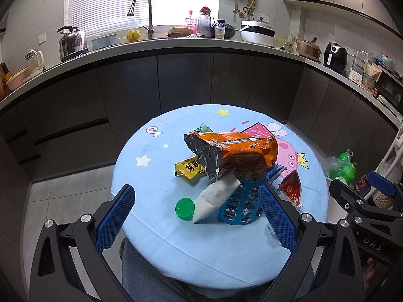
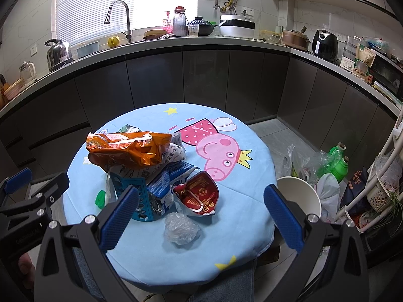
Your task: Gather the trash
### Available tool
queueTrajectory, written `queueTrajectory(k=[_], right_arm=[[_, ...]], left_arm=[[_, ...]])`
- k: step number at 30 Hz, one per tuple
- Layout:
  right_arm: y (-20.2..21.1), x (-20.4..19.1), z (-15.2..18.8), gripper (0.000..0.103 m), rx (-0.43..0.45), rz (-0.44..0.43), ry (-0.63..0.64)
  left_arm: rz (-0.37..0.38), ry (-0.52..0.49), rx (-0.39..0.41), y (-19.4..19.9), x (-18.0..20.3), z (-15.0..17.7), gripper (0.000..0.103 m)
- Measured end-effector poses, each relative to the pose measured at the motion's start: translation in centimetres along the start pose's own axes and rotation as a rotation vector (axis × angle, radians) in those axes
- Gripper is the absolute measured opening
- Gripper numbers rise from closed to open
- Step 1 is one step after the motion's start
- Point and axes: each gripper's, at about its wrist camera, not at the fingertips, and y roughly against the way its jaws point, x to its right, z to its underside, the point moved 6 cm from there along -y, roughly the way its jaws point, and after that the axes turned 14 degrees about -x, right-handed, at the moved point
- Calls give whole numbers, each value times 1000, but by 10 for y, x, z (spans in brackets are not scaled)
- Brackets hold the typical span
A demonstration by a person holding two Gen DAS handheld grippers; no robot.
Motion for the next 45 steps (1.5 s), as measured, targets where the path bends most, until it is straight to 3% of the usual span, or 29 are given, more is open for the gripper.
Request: queueTrajectory(k=[21,24,26,30,34,36,39,41,45], right_arm=[[-24,0,-4,100,-26,-11,19],[-24,9,-10,100,9,-70,6],[-26,14,-14,100,40,-113,17],[-40,25,-16,100,9,-104,23],[-56,30,-12,100,-37,-106,3],[-64,28,-8,100,-64,-117,14],[-77,17,0,100,-123,-181,53],[-85,6,11,100,-170,-202,97],[-107,-13,34,95,-270,-231,142]], left_arm=[[19,1,-29,-16,-3,-6,94],[66,8,-38,-20,-8,-12,94],[142,12,-40,-20,-11,-20,94],[270,-3,-76,-30,-9,-42,91],[392,13,-175,-57,-4,-58,79],[417,34,-219,-74,-3,-64,71],[511,96,-301,-97,-3,-71,62],[534,107,-330,-106,-2,-73,56],[565,106,-361,-116,0,-75,29]])
